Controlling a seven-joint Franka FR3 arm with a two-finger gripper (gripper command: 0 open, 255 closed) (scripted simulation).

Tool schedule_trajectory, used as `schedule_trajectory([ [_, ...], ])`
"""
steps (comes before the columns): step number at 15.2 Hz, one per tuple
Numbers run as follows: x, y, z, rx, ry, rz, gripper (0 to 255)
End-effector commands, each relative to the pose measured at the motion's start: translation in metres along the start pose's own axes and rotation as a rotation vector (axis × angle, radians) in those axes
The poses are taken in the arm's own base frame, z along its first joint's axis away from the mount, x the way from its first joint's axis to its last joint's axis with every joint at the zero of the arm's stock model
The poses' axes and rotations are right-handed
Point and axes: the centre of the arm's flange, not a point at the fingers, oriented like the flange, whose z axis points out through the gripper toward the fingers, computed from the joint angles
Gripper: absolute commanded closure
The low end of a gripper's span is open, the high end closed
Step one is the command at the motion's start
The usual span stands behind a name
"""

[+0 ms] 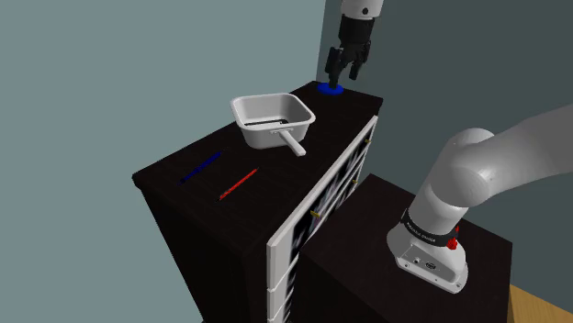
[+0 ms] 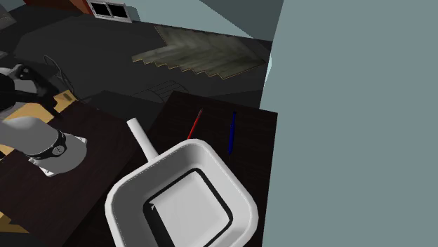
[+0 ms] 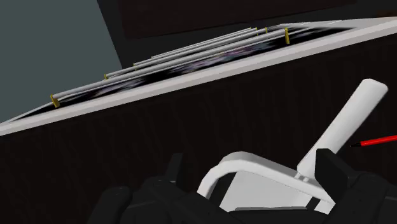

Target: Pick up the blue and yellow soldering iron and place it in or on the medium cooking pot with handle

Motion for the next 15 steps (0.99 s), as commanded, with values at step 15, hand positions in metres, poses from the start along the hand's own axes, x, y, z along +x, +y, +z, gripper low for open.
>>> schedule_trajectory([
  [15, 0.043, -0.145, 0.091, 0.056, -0.033, 0.461, 0],
])
